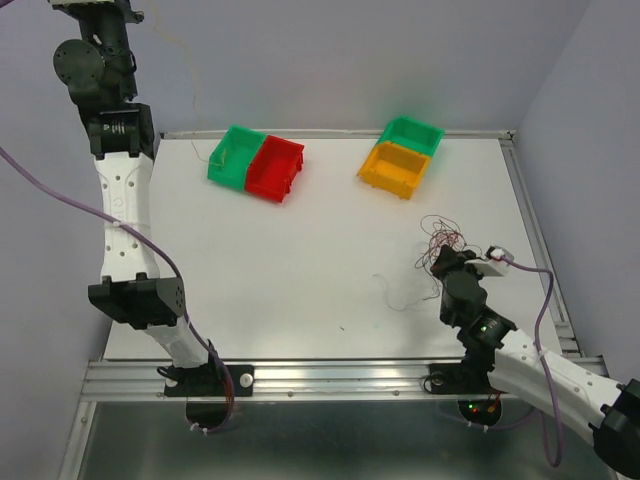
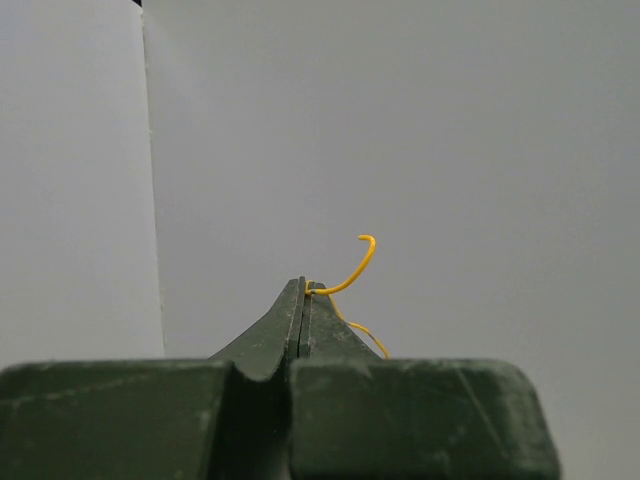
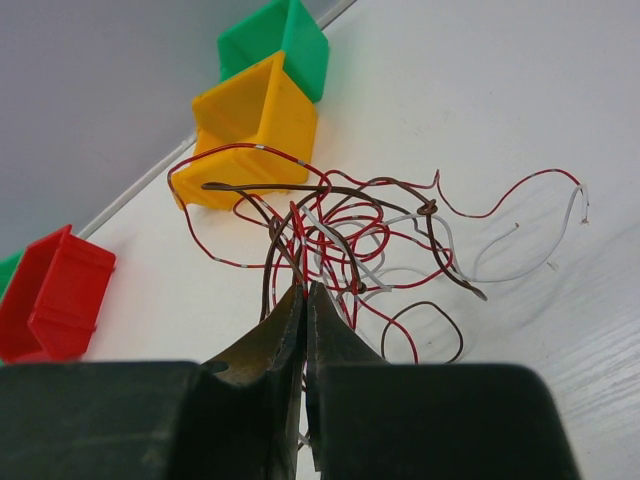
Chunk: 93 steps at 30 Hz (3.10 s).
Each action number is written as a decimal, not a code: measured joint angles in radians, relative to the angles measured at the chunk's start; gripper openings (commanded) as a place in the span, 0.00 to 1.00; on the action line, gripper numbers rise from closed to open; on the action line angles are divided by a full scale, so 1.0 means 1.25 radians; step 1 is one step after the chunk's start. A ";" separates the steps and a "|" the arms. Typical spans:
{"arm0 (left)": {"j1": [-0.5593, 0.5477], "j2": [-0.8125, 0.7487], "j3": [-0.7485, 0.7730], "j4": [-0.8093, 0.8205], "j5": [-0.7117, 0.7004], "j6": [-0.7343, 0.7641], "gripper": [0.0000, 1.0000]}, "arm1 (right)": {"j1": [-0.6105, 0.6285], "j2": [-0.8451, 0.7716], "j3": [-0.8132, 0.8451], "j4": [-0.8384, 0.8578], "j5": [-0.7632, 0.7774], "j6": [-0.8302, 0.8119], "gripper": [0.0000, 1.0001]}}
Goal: Untangle the cables
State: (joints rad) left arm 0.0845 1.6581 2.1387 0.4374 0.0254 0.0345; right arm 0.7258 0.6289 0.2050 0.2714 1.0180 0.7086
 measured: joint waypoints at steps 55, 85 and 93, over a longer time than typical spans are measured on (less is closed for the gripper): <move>-0.009 0.289 -0.373 0.126 -0.103 0.216 0.00 | 0.000 -0.033 -0.001 0.029 -0.046 -0.023 0.00; -0.173 0.298 -0.399 -0.223 -0.662 0.183 0.00 | 0.000 -0.011 -0.001 0.042 -0.061 -0.023 0.01; -0.175 0.375 -0.193 -0.472 -0.754 -0.089 0.00 | 0.000 -0.015 -0.001 0.042 -0.061 -0.023 0.01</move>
State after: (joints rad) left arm -0.1345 2.1269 1.8973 -0.1532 -0.9176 -0.0769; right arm 0.7258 0.6098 0.2039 0.3241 0.9417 0.6800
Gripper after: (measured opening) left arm 0.017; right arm 0.056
